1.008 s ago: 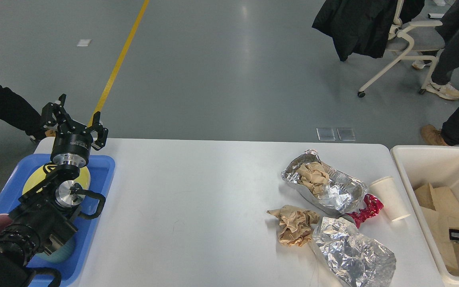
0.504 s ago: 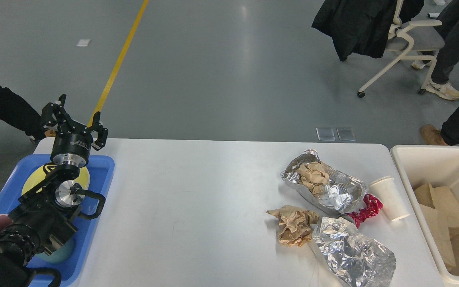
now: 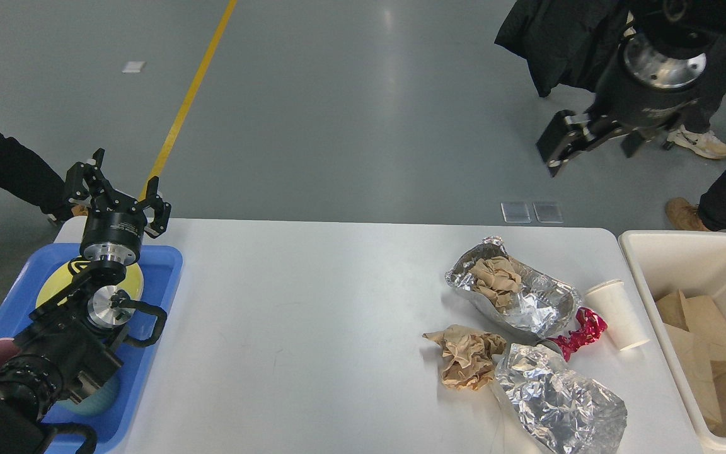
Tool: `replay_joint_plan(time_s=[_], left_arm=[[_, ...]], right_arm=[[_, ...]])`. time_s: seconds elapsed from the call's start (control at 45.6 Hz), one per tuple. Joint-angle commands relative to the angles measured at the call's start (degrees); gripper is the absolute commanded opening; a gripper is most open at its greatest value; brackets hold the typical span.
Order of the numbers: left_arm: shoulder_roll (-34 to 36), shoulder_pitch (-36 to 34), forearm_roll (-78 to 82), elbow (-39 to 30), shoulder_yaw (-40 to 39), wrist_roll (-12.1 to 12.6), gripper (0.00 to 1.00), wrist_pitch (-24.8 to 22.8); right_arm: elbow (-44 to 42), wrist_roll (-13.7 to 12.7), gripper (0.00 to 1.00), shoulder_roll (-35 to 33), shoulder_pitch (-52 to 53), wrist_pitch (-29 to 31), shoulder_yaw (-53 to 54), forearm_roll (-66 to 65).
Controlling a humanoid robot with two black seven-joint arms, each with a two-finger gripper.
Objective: Tidy desktop
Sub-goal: 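Raise the right gripper out of the bin and swing it back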
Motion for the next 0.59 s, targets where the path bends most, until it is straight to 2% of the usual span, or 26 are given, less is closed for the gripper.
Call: replay_joint_plan(time_s=[0.0, 0.241, 0.416, 0.57], left_arm=[[0.00, 0.00, -0.01, 0.00, 0.00, 0.00, 0.96, 0.00], [0.00, -0.09, -0.01, 0.00, 0.00, 0.00, 0.96, 0.00], [0.00, 0.00, -0.01, 0.00, 0.00, 0.00, 0.96, 0.00], [0.00, 0.00, -0.01, 0.00, 0.00, 0.00, 0.96, 0.00]], right_arm=[[1.17, -0.02, 1.00, 2.94, -0.24, 0.00, 3.72, 3.71], [1.00, -0.28, 1.00, 1.27, -0.51, 0.00, 2.23, 4.16], [0.74, -0.28, 1.00, -2.50, -0.95, 0.00, -0.76, 4.16], [-2.95, -0.28, 1.00, -4.44, -6.91, 0.00, -4.88, 3.89]])
